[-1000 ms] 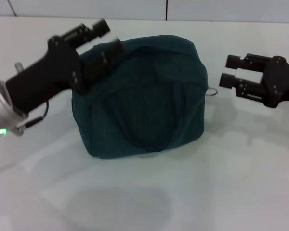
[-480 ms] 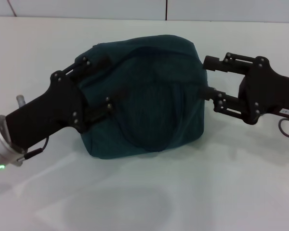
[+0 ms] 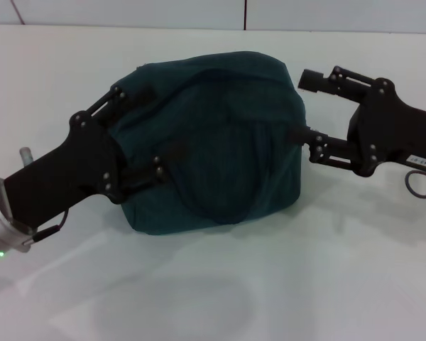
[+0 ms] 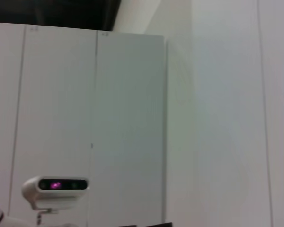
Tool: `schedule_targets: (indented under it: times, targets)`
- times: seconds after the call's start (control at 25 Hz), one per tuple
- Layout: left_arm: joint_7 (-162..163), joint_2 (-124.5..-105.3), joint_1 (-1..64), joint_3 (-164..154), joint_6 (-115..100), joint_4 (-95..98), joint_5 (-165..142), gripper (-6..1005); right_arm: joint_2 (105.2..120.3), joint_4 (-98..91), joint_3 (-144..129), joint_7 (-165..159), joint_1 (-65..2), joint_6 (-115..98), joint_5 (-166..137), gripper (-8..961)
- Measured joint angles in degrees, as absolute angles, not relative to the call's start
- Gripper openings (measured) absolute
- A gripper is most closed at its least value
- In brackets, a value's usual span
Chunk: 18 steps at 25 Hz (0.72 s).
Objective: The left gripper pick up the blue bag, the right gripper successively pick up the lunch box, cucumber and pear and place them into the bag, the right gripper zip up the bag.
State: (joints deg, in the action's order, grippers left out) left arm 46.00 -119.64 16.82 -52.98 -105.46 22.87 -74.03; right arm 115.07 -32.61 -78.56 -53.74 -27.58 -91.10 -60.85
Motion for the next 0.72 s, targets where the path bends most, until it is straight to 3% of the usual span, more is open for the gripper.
schedule_targets:
  times: [0.12, 0.36, 0.72]
  targets:
    - [44.74, -119.71, 16.98, -53.04, -105.50, 21.74, -74.02, 893, 115.21, -32.53, -78.37, -53.75, -27.65, -90.35, -60.98, 649]
    - [40.24, -119.71, 17.65, -53.07, -105.60, 16.62, -70.66, 893, 115.72, -32.14, -78.38, -52.47, -27.61, -89.72, -60.72, 857]
    - [39.48, -119.70, 18.08, -53.17, -105.70, 15.90, -70.09, 893, 116.11, -30.23, -78.75, -50.55, -27.91, -87.27, -56.70, 849]
